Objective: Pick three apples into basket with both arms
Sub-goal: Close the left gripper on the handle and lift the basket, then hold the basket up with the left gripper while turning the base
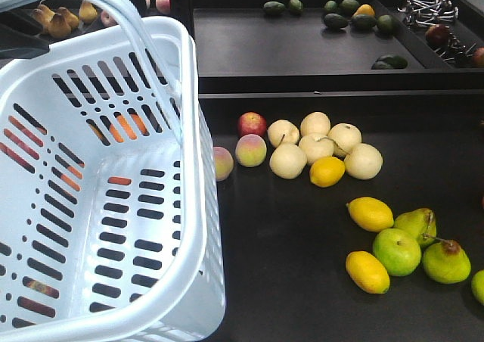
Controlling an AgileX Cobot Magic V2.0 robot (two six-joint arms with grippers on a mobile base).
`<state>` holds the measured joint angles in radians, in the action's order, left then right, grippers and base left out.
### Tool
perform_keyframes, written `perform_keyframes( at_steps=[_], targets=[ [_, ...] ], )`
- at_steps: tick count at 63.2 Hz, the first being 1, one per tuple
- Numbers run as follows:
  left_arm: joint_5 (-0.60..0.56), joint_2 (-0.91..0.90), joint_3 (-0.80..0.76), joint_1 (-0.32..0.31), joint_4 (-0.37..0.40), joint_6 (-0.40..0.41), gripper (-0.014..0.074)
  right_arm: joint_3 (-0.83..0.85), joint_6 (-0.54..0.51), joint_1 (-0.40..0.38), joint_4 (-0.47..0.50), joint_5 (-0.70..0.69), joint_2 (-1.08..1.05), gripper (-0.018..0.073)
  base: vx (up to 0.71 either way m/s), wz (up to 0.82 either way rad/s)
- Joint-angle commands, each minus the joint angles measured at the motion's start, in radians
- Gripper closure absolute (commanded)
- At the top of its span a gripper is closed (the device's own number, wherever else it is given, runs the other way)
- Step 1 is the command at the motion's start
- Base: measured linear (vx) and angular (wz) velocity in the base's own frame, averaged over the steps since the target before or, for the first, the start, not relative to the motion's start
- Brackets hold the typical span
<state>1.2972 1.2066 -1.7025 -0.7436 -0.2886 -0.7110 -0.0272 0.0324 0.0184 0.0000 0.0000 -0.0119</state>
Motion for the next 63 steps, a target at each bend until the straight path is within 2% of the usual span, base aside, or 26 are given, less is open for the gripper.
perform_keyframes(
  at_steps=[1,63],
  targets=[
    [-0.049,-0.021,-0.03,-0.003,-0.013,0.01,0.0603,-0.015,-0.006,-0.006,0.0,-0.076,-0.013,0.0568,0.0,0.0],
    [-0.049,-0.021,-0.03,-0.003,-0.013,0.01,0.0603,-0.015,-0.006,-0.006,0.0,-0.076,-0.013,0.0568,-0.01,0.02]
  ],
)
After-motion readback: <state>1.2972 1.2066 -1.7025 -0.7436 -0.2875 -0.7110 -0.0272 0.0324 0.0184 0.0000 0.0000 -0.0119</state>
